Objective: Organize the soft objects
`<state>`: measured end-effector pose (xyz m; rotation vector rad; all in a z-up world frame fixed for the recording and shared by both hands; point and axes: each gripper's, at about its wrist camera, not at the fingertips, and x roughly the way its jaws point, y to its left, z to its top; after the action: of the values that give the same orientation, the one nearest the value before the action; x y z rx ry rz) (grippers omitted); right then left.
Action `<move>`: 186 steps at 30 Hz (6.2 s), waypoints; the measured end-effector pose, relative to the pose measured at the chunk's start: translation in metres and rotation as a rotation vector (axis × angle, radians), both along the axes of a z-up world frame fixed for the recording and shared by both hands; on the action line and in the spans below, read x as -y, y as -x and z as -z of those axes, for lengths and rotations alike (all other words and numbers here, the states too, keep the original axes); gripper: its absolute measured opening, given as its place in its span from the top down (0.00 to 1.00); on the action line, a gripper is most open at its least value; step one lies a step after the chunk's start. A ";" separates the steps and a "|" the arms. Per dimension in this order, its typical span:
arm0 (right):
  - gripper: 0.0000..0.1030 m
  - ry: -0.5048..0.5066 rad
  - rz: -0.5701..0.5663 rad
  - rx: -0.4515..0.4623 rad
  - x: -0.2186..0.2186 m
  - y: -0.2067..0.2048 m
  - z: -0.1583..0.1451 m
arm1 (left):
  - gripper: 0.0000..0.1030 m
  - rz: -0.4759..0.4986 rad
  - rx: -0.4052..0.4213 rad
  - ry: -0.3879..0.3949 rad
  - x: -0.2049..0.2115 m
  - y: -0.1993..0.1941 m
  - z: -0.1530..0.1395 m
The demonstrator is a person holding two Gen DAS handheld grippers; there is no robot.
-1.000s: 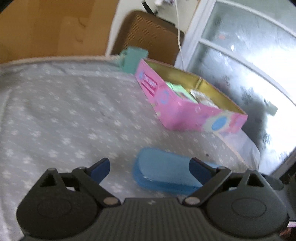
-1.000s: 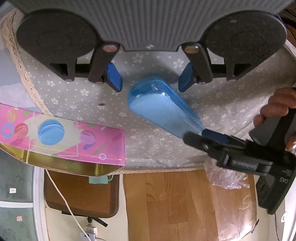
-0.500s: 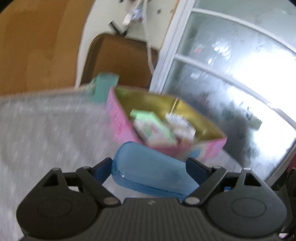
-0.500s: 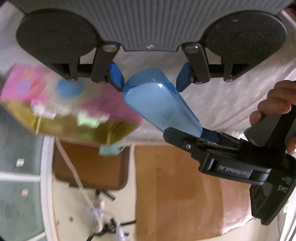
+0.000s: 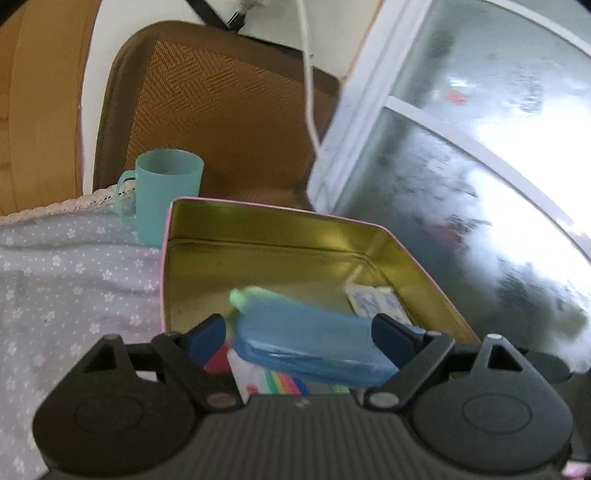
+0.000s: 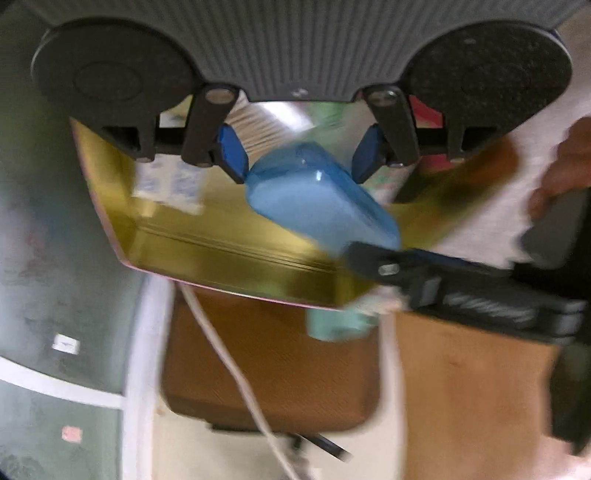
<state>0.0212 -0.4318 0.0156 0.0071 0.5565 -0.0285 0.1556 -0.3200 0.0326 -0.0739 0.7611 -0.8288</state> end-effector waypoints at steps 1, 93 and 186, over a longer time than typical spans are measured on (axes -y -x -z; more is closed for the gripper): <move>0.37 0.020 0.029 -0.028 0.004 -0.011 0.000 | 0.13 -0.017 0.005 -0.005 0.002 -0.003 0.001; 0.12 -0.279 0.302 0.162 -0.151 0.215 0.012 | 0.00 -0.221 0.255 -0.391 -0.159 0.264 0.007; 0.07 -0.205 0.355 0.212 -0.164 0.206 0.012 | 0.00 -0.210 0.135 -0.262 -0.189 0.258 -0.001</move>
<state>-0.1853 -0.2678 0.0038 0.3059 0.3388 -0.3128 -0.1028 -0.1310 0.0337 0.1330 0.7147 -0.5242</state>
